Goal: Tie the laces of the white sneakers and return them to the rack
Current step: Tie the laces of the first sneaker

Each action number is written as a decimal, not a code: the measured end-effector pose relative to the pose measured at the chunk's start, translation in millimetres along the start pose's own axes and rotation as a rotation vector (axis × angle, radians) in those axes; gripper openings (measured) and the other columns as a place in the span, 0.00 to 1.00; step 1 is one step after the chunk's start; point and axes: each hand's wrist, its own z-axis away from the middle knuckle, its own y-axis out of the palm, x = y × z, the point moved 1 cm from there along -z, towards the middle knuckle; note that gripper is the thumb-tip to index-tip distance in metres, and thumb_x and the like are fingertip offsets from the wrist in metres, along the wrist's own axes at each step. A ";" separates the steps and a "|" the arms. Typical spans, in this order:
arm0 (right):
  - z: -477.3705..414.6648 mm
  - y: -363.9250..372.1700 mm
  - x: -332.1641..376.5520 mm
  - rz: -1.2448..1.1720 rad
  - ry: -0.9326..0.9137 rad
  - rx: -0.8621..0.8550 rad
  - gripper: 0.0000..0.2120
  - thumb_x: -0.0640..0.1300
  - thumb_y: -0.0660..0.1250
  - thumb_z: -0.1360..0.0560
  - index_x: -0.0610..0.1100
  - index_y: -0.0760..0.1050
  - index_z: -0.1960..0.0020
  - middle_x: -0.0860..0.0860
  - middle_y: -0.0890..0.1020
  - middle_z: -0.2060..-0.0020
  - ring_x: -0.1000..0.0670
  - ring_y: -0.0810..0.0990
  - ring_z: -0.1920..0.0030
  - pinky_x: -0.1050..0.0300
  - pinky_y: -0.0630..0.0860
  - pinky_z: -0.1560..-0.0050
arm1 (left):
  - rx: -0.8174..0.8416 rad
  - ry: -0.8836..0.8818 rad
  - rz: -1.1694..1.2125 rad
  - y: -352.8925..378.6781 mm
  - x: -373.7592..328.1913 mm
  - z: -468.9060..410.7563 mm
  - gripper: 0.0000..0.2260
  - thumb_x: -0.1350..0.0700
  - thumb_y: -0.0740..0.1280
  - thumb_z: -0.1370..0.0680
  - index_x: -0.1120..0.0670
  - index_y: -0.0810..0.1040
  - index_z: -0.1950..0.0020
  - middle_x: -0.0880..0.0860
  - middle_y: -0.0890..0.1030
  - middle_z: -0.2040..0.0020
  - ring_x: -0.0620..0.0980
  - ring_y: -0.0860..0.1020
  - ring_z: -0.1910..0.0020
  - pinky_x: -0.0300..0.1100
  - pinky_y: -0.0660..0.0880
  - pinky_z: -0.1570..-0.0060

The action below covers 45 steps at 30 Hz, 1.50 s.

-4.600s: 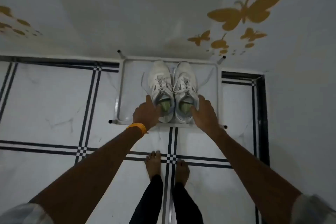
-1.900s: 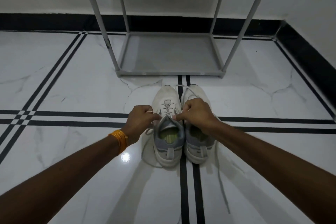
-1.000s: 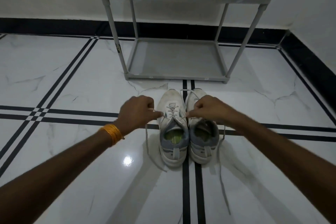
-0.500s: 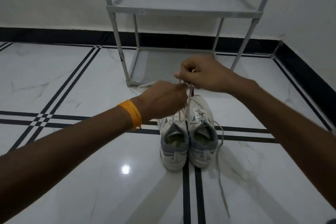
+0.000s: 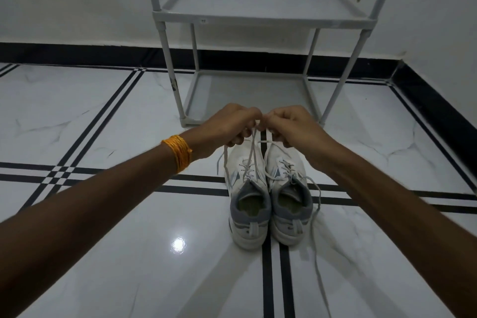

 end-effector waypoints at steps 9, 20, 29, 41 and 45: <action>-3.3 12.7 -4.1 0.241 -0.111 -0.014 0.04 0.44 0.70 0.26 0.44 0.80 0.56 0.49 0.84 0.62 0.54 0.82 0.67 0.68 0.72 0.68 | -0.058 0.160 -0.099 -1.7 1.6 2.8 0.18 0.46 0.57 0.18 0.51 0.76 0.64 0.46 0.72 0.70 0.40 0.69 0.74 0.31 0.65 0.72; -10.9 -15.6 61.1 -0.428 -0.078 0.032 0.12 0.43 0.60 0.19 0.37 0.77 0.54 0.45 0.82 0.63 0.52 0.79 0.66 0.63 0.78 0.65 | 0.026 0.159 -0.181 9.8 12.2 -6.1 0.12 0.62 0.76 0.32 0.57 0.79 0.50 0.49 0.78 0.60 0.43 0.77 0.62 0.30 0.74 0.63; -41.8 -16.2 12.9 -1.125 0.211 -0.274 0.10 0.37 0.61 0.21 0.36 0.75 0.59 0.44 0.79 0.65 0.51 0.81 0.64 0.64 0.81 0.64 | -0.536 0.620 -0.593 19.1 20.6 -4.2 0.18 0.60 0.74 0.28 0.57 0.70 0.43 0.53 0.80 0.62 0.49 0.77 0.69 0.39 0.76 0.68; -9.9 3.1 -18.6 -0.243 0.187 -0.254 0.05 0.45 0.63 0.22 0.43 0.73 0.50 0.45 0.80 0.56 0.47 0.85 0.60 0.60 0.76 0.72 | -0.055 -0.185 0.246 8.7 18.6 -12.6 0.08 0.56 0.67 0.26 0.55 0.77 0.65 0.48 0.76 0.74 0.44 0.70 0.74 0.36 0.65 0.71; 8.1 2.9 3.3 -0.242 0.100 -0.067 0.09 0.50 0.65 0.23 0.44 0.73 0.50 0.46 0.82 0.57 0.47 0.86 0.59 0.60 0.76 0.72 | -0.020 -0.170 0.424 8.8 26.2 -15.0 0.09 0.54 0.62 0.23 0.54 0.76 0.61 0.48 0.75 0.74 0.44 0.68 0.73 0.37 0.64 0.70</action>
